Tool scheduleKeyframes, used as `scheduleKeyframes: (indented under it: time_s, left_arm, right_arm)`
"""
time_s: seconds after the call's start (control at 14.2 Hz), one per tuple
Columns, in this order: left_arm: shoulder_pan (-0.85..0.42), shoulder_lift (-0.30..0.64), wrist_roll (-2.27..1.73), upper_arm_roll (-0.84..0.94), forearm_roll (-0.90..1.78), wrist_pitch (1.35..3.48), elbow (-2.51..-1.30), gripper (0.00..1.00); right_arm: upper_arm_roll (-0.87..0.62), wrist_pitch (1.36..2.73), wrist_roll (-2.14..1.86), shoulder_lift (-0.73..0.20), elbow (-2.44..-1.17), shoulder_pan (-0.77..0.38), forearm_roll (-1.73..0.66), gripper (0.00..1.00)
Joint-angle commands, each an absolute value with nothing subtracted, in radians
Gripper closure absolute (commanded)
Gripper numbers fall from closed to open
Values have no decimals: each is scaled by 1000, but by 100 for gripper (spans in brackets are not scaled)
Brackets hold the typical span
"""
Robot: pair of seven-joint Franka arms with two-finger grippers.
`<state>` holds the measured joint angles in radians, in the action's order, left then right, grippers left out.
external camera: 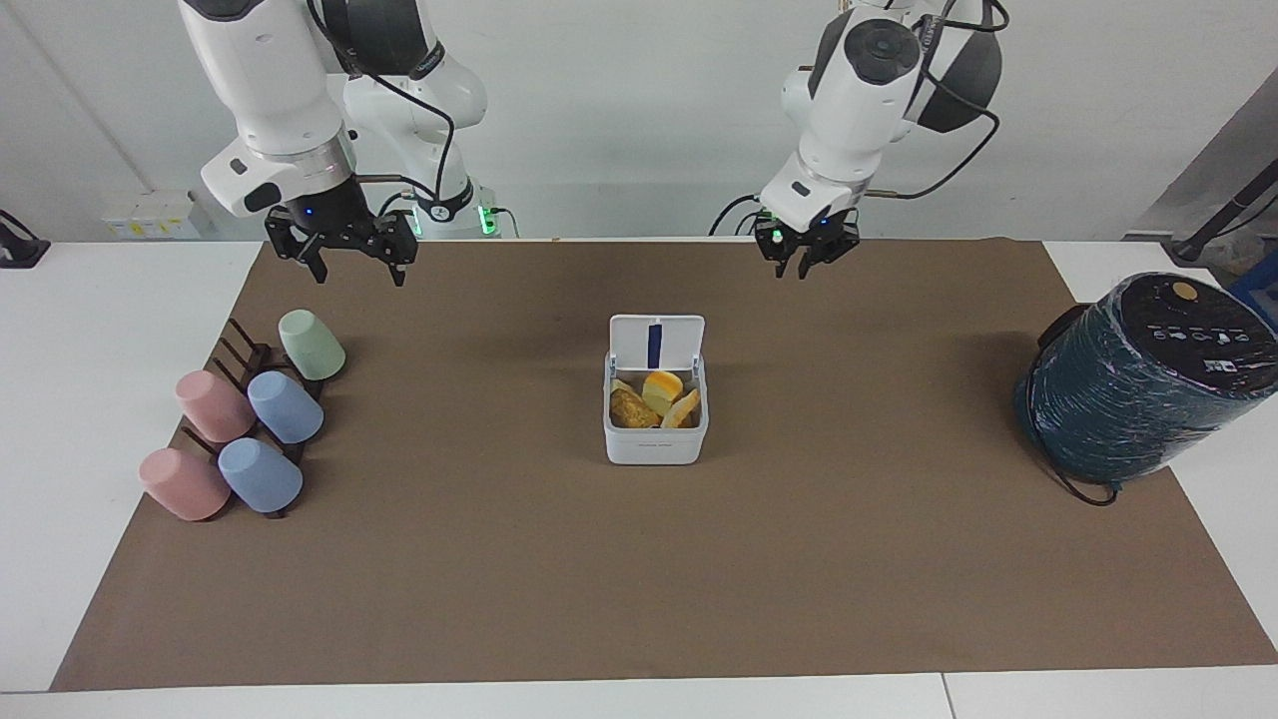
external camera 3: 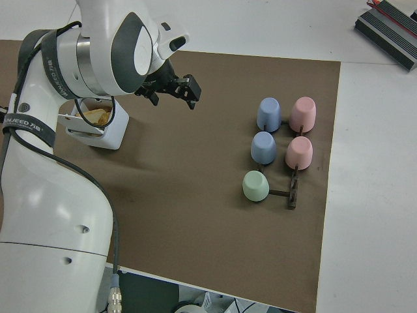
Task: Close trash can lid
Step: 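Move the left gripper forward toward the white trash bin's open lid, then push the bin lid down over the scraps with the left gripper, then press the closed lid flat with the left gripper fingertips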
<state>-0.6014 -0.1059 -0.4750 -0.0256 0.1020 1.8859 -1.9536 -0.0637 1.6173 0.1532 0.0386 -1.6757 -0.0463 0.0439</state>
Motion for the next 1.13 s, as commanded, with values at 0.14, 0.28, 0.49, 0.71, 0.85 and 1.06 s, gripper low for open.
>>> scheduleKeyframes:
  time_s: [0.14, 0.28, 0.49, 0.71, 0.85, 1.06]
  left_arm:
    - [-692, -75, -647, -44, 143, 2100, -2031, 92]
    - [-715, -65, -721, -44, 144, 2196, -2048, 92]
    - [-703, -23, -730, -44, 182, 2340, -2043, 92]
    - [-684, 46, -732, -46, 204, 2501, -2036, 92]
    - [-657, 80, -730, -46, 215, 2584, -2036, 92]
    - [-641, 115, -729, -46, 244, 2635, -2029, 92]
  right_arm:
    - [-74, 1624, 129, 58, -1698, -28, 41, 0]
    - [-74, 1624, 129, 58, -1698, -29, 41, 0]
    - [-74, 1624, 129, 58, -1698, -28, 41, 0]
    - [-74, 1624, 129, 58, -1698, -28, 43, 0]
    - [-74, 1624, 129, 58, -1698, -28, 43, 0]
    - [-74, 1624, 130, 58, -1698, -29, 41, 0]
